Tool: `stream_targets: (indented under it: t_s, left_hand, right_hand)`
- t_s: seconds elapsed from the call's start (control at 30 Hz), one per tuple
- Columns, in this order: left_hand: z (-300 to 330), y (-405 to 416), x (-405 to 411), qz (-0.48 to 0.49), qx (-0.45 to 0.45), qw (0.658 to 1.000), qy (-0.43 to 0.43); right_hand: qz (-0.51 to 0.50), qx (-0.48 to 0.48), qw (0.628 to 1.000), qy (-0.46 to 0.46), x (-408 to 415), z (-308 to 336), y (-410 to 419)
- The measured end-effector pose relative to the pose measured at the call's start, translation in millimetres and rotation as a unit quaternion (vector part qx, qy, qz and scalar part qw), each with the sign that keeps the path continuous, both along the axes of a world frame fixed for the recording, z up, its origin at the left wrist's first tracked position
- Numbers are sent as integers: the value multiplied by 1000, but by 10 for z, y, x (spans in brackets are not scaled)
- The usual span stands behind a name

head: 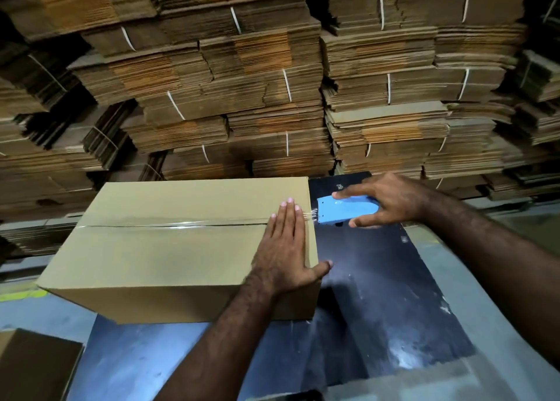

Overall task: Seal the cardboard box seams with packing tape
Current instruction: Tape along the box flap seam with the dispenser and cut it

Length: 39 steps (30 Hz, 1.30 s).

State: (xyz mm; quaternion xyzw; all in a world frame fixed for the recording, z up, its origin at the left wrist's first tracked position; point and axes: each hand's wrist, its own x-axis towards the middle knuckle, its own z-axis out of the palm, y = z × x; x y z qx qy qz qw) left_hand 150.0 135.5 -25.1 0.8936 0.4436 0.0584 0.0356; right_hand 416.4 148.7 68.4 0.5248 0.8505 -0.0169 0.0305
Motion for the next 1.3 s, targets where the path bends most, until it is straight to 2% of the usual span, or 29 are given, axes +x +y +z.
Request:
stream_targets:
  t_s: [0.23, 0.4, 0.57, 0.87, 1.0, 1.2, 1.3]
  left_hand:
    - [-1, 10, -6, -13, -3, 1000, 6]
    - [53, -4, 11, 7, 16, 1000, 6]
    - [56, -16, 4, 10, 11, 1000, 8]
    - [13, 33, 1, -50, -13, 998, 22]
    - [-6, 52, -1, -51, -21, 998, 36]
    - [22, 55, 6, -44, -33, 998, 43]
    - [40, 52, 8, -40, -31, 998, 41]
  right_hand:
    - [-16, -44, 998, 31, 40, -30, 47]
    - [-70, -65, 988, 122, 93, 161, 14]
    - [-42, -79, 992, 87, 20, 116, 11]
    - [-20, -82, 995, 59, -16, -125, 67]
    - [-20, -80, 995, 58, -10, -295, 51]
    - [-49, -60, 992, 104, 221, -263, -215]
    - [-63, -72, 991, 94, 209, -257, -267]
